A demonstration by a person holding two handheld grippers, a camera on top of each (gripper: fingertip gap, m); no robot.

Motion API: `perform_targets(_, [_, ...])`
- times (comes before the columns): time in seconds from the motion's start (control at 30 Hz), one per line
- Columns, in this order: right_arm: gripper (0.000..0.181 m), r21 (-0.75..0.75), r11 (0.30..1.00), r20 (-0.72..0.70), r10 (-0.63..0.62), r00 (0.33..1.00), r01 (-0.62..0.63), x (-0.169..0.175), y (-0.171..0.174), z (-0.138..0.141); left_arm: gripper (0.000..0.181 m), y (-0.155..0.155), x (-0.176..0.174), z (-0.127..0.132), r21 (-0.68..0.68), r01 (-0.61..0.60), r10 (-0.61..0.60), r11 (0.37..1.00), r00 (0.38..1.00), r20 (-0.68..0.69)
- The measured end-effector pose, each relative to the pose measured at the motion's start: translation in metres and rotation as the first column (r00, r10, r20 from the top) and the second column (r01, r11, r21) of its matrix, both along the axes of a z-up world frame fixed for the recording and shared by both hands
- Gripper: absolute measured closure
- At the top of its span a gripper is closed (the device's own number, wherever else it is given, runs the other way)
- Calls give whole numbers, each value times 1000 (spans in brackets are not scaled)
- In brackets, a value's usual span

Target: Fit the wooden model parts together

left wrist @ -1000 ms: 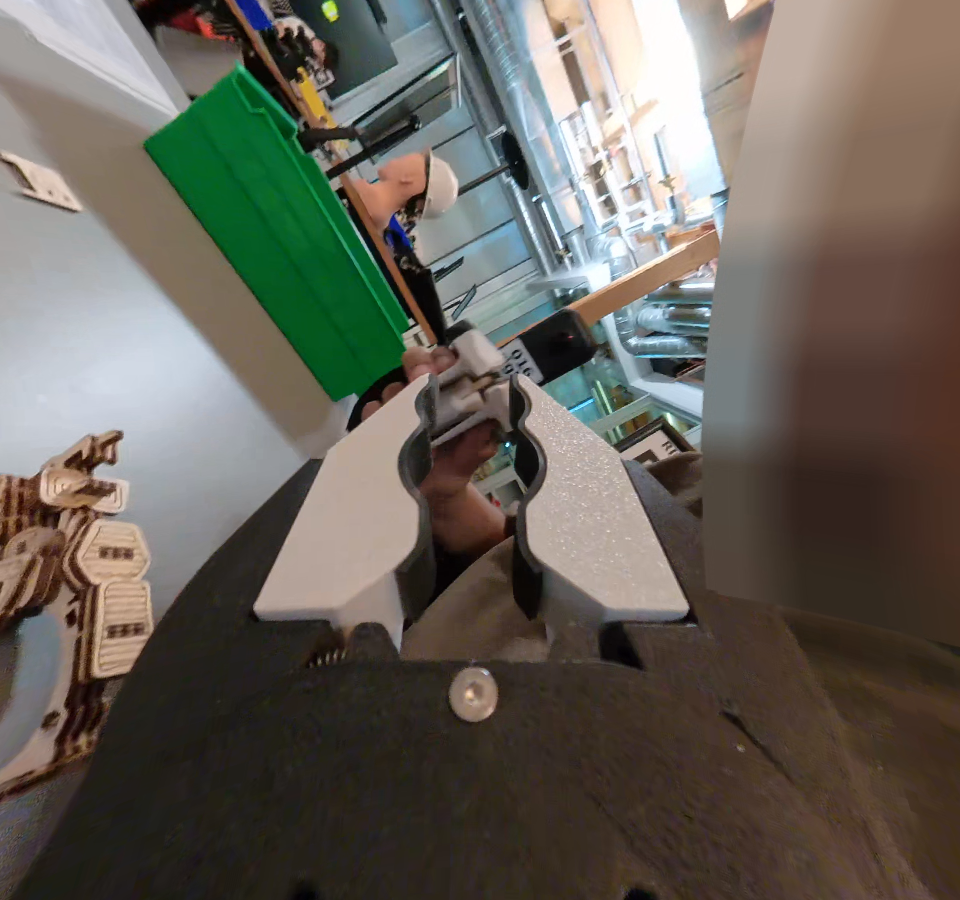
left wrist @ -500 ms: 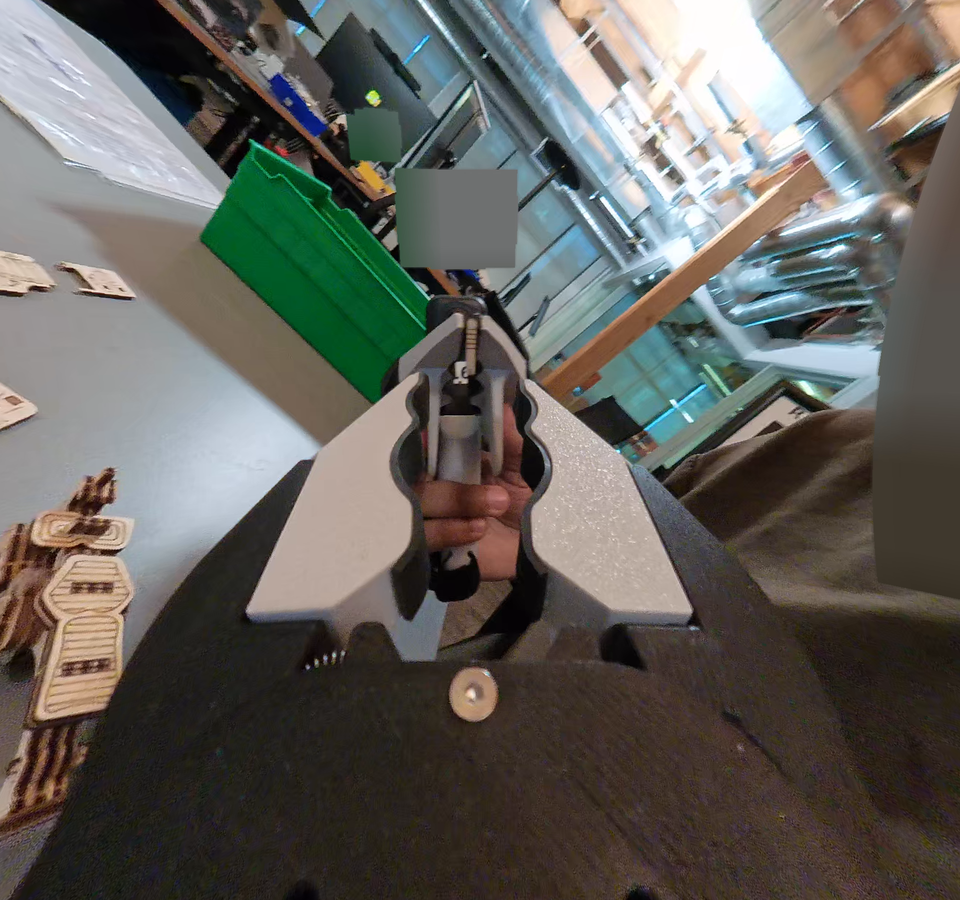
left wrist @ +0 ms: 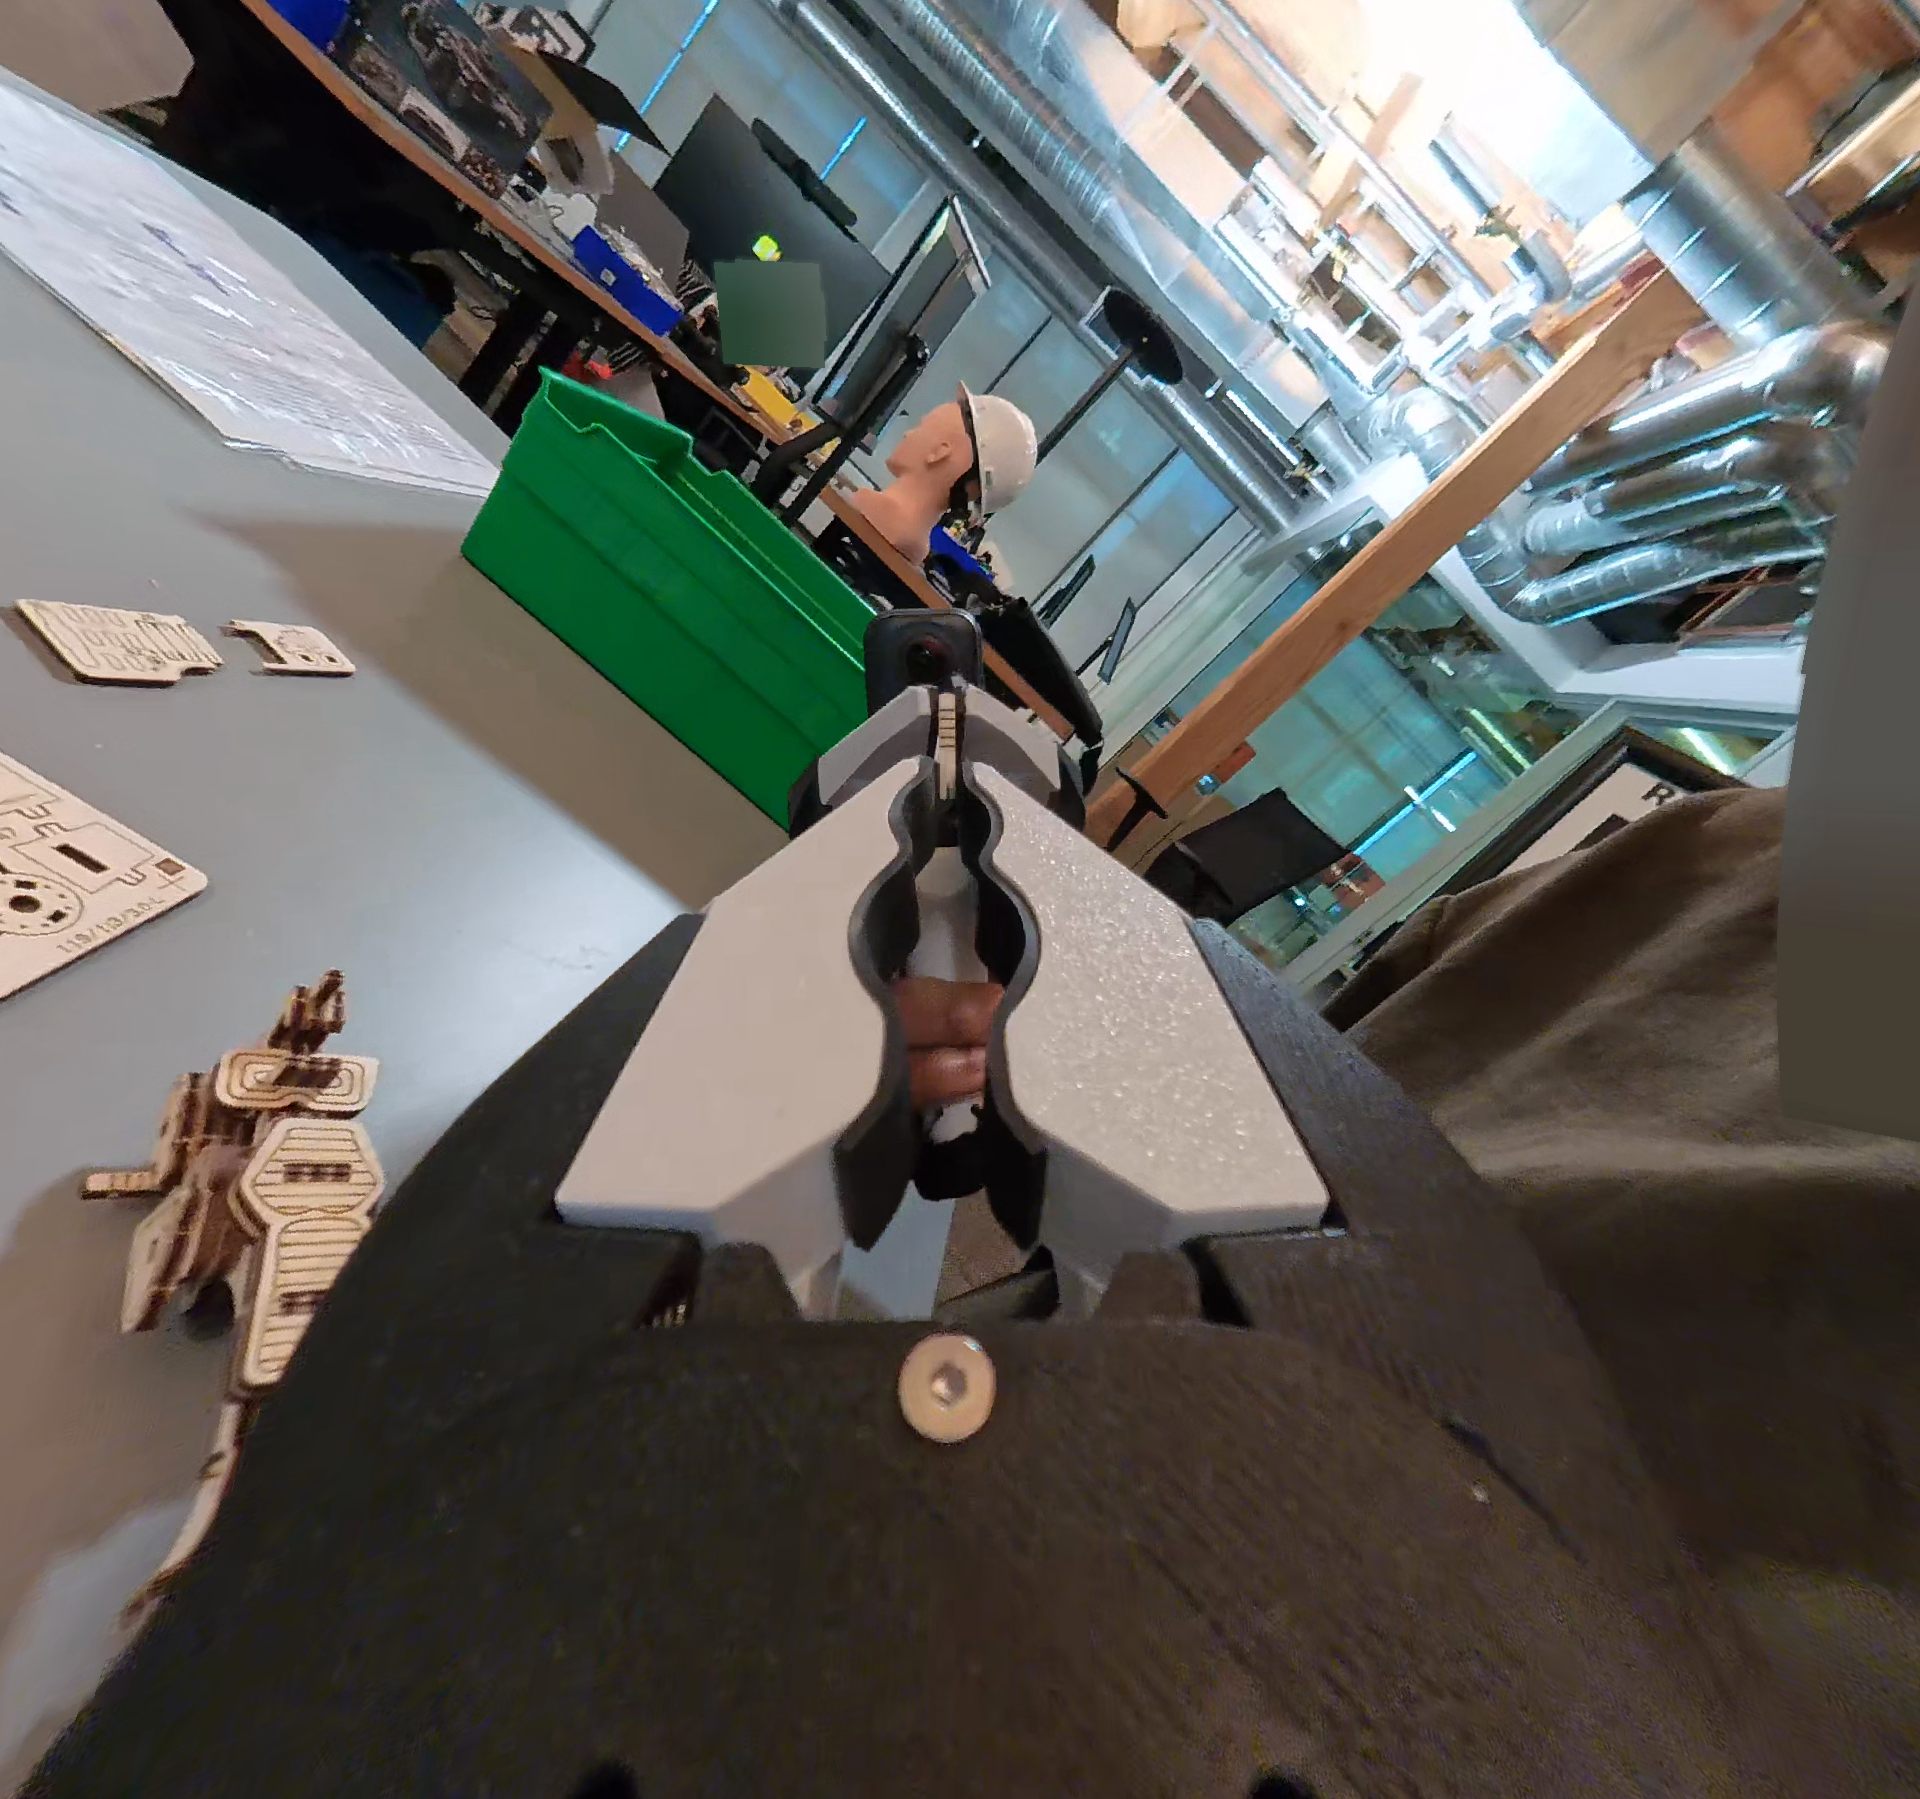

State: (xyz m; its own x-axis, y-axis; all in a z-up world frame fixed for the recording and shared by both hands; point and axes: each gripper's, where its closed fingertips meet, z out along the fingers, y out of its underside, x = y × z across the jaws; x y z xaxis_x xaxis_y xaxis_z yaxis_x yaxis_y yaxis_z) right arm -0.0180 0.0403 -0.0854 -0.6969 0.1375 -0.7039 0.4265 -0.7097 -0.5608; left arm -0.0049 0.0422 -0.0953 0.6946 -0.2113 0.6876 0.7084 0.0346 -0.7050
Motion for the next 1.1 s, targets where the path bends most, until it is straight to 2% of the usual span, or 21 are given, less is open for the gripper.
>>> perform_targets(0.17, [181,61,997,-5,47,999,-46,2,0,-4,181,-5,-5,0,-16,2,-2,1000,999,-43])
perform_targets(0.37, [181,291,954,-49,90,995,-72,7,-2,-12,181,-8,-3,-5,-58,20,-27,998,992,-125])
perform_targets(0.43, [181,380,922,-56,96,994,-68,7,-2,-19,181,-10,-1,-7,-79,38,-50,996,986,-156])
perform_targets(0.57, [163,569,814,-44,165,985,-111,14,-10,-39,181,-13,2,-23,-181,53,-100,982,960,-262])
perform_targets(0.63, [166,638,764,-55,170,984,-96,15,-12,-46,181,-14,6,-31,-233,65,-139,970,939,-314])
perform_targets(0.73, [172,669,739,-82,175,981,-76,17,-14,-46,181,-15,8,-37,-267,71,-165,961,923,-346])
perform_targets(0.83, [173,690,718,-68,189,980,-91,18,-15,-52,181,-16,9,-35,-252,93,-173,963,932,-318])
perform_targets(1.1, [175,644,757,-67,200,977,-111,19,-15,-46,181,-16,11,-39,-268,108,-194,957,928,-317])
